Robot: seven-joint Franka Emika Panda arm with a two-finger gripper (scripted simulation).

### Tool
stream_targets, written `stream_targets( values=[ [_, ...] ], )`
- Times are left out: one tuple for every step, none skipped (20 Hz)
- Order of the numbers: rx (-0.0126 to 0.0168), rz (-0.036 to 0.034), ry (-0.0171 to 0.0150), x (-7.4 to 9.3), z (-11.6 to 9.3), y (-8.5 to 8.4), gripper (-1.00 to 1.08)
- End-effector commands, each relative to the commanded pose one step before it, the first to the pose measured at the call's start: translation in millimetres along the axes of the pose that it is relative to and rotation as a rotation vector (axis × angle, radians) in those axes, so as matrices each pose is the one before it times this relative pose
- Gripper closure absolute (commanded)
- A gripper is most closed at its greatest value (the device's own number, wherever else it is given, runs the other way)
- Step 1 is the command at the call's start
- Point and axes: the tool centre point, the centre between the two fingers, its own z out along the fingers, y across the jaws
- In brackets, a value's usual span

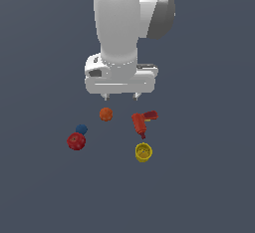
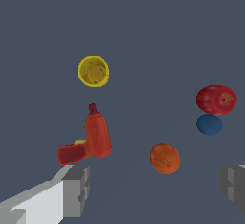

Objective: Pick up a designated object from a clutter of objects.

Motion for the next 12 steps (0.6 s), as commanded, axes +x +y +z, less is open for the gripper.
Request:
stream_targets(
  values=[
    [0.00505, -0.01045, 0.00072, 3.50, 11.89, 11.98, -0.92],
    [0.00222, -0.00520, 0.00070, 1.47, 5.54, 5.67, -0.92],
    [0.00224, -0.00553, 0.00081, 1.40, 5.97, 6.16, -0.92],
    [0.00222, -0.00586, 0.00092, 1.30, 6.40, 6.67, -0.92],
    [0.00216, -0.00618, 0.00103, 1.15, 6.84, 7.18, -0.92],
    [0.00204, -0.00644, 0.00113, 0.95, 7.28, 7.73, -0.92],
    [0.00192, -0.00680, 0.00124, 0.70, 7.72, 8.23, -0.92],
    [0.00172, -0.00706, 0.00133, 0.40, 8.16, 8.76, -0.92],
    [0.00143, -0.00710, 0.00137, 0.04, 8.32, 8.98, -0.92],
    [0.00112, -0.00707, 0.00137, -0.33, 8.34, 9.02, -0.92],
    [0.00080, -0.00697, 0.00134, -0.71, 8.36, 9.08, -0.92],
    [0.00049, -0.00695, 0.00131, -1.08, 8.37, 9.08, -0.92]
  ],
)
